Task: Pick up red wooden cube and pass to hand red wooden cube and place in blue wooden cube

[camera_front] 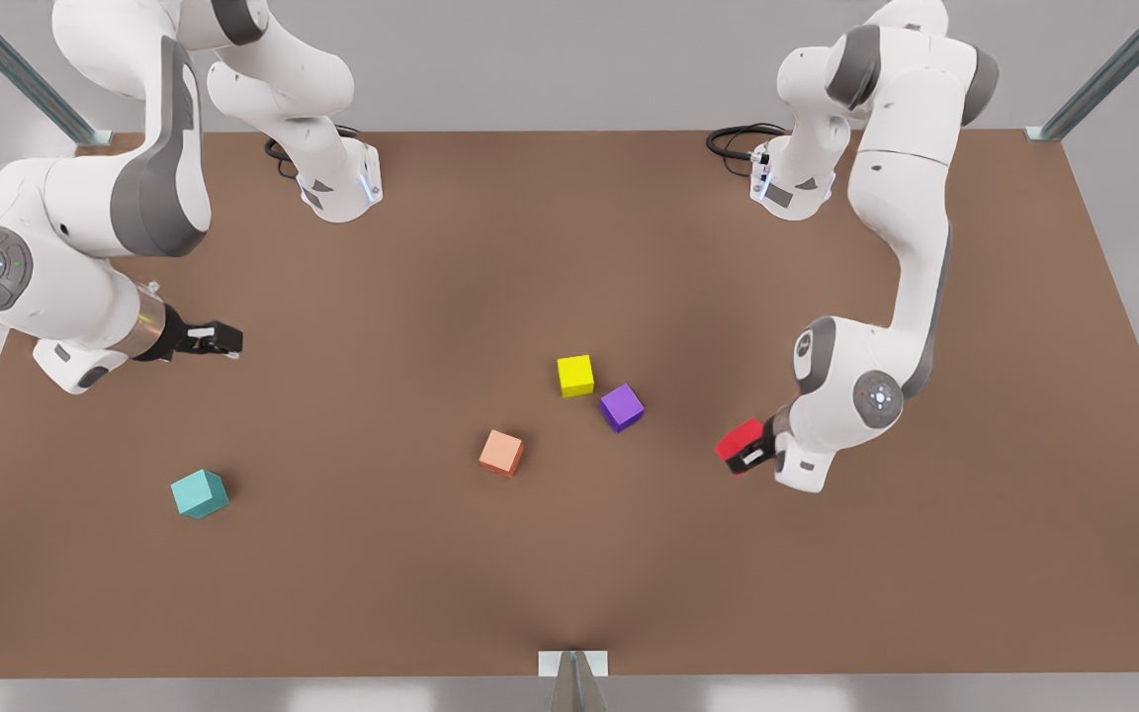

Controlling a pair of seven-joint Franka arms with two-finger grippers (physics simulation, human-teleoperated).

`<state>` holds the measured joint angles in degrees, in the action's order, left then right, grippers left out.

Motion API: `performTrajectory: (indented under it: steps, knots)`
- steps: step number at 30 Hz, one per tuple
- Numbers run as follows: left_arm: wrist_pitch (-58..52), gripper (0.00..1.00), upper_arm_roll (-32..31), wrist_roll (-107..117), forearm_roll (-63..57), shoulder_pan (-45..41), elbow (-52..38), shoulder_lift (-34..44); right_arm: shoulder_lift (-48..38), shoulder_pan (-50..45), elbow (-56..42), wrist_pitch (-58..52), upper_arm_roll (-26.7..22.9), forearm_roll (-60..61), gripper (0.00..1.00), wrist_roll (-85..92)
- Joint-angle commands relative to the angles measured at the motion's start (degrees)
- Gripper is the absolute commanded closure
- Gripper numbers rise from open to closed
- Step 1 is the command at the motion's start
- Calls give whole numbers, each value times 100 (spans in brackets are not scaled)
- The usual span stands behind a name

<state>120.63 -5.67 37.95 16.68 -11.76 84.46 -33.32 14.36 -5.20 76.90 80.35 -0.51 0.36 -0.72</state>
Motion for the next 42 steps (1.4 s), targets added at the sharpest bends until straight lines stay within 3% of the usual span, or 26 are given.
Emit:
performTrajectory:
  steps: [1,4,6,8,12,19,30,42]
  knots:
    - [-2193,40,-399,28,1416,-11,-1405,-631,216,-95,-17,95,42,902,0,142]
    - [-1956,40,-1383,-560,1654,-20,-2619,-1677,1226,10,-184,446,6,3460,0,133]
    - [-1613,40,-1603,-745,1715,-64,-2628,-1739,2105,-16,-553,956,42,4858,0,765]
    - [-1472,40,-1674,-1500,2848,-29,-2637,-2020,3054,-78,-1150,1193,59,6125,0,1767]
    - [-1437,40,-1691,-3424,4738,51,-2584,-2363,3318,-139,-1142,1588,235,6283,0,7414]
    - [-1033,44,-1779,-5386,4976,-64,-2558,-2530,3617,-289,-993,2029,551,7205,0,11769]
    - [-883,44,-1771,-6177,4985,-187,-2549,-2636,3626,-157,-404,1607,736,8006,0,12983]
    - [-584,43,-1788,-6124,5258,-239,-2549,-2636,3187,-298,563,1879,982,8427,0,13001]
